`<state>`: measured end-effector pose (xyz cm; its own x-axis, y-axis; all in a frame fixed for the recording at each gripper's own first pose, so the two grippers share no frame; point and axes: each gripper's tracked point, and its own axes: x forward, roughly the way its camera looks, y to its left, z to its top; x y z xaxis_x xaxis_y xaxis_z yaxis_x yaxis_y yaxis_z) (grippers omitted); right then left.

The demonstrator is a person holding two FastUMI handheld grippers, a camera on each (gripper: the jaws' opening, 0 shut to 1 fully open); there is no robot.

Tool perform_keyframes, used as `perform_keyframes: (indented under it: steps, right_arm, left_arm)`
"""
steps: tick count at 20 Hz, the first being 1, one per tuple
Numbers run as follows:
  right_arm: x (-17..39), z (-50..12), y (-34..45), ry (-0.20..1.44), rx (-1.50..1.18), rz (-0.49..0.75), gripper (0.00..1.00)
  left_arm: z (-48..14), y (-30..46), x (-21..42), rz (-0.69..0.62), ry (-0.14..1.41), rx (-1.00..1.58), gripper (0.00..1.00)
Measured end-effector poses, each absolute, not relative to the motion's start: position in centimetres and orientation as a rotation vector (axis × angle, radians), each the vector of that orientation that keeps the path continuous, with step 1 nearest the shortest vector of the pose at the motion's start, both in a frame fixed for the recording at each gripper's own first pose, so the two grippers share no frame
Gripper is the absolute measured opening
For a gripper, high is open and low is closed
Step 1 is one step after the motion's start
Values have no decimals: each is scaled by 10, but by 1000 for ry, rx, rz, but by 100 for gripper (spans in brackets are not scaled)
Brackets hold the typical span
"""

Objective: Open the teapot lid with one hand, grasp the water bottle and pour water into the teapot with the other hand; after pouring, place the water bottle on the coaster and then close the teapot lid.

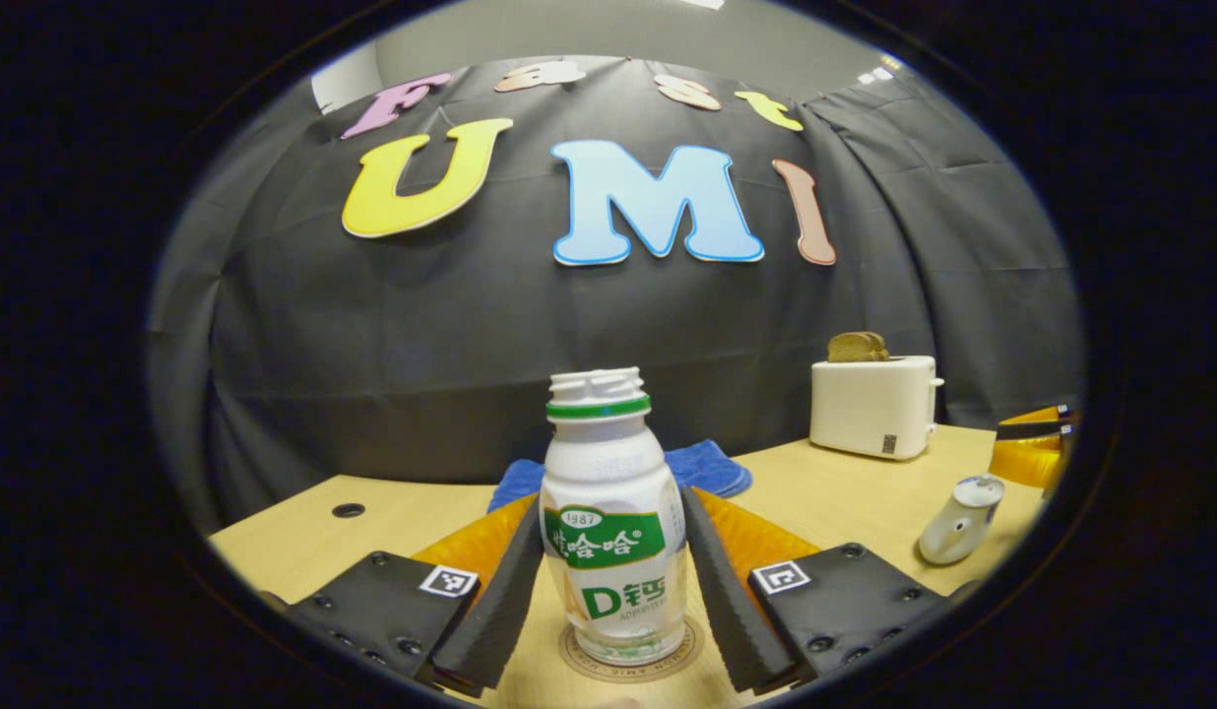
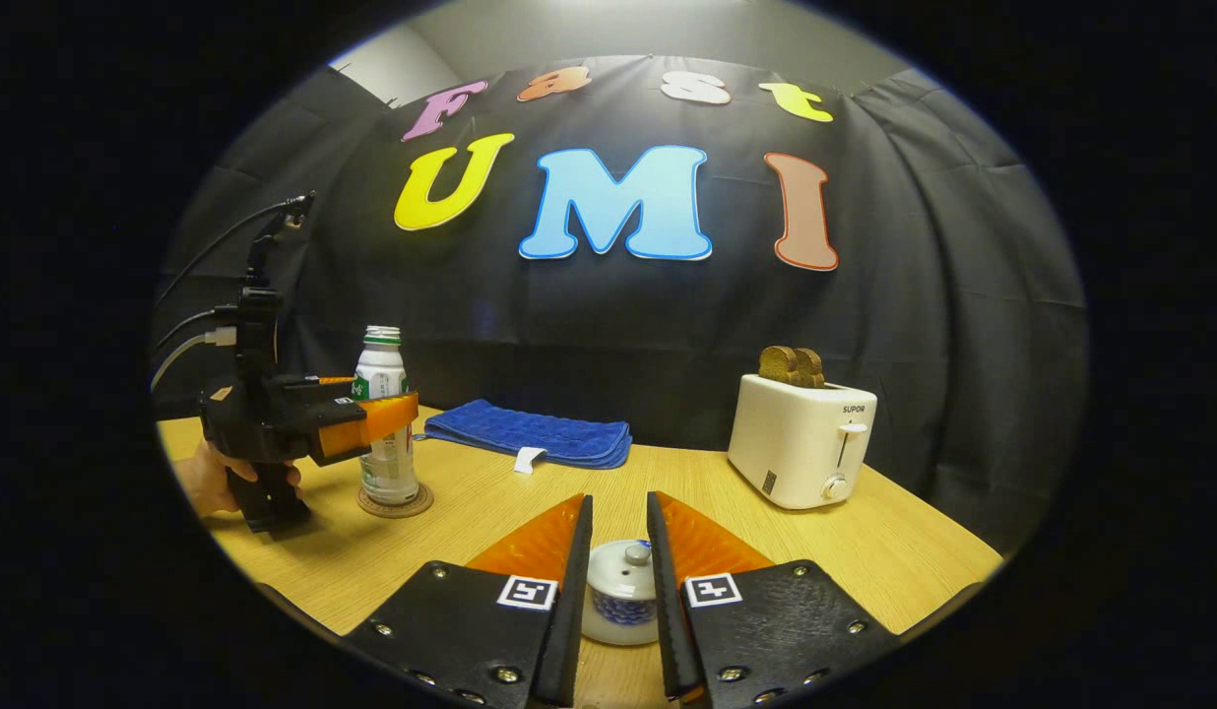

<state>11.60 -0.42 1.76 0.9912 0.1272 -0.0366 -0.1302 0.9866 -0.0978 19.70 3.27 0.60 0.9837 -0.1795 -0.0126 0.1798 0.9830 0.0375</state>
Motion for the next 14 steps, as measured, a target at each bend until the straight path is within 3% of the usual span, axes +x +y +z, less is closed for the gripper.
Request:
perform_keyframes:
  steps: [2,14]
  right_arm:
    - [115,19,-5,25,-98,128,33]
    - [105,27,-7,4,-89,116,33]
  left_arm:
    - [-3,32,197,-177,33,49,100]
    - [21,49,168,-114,-28,0,100]
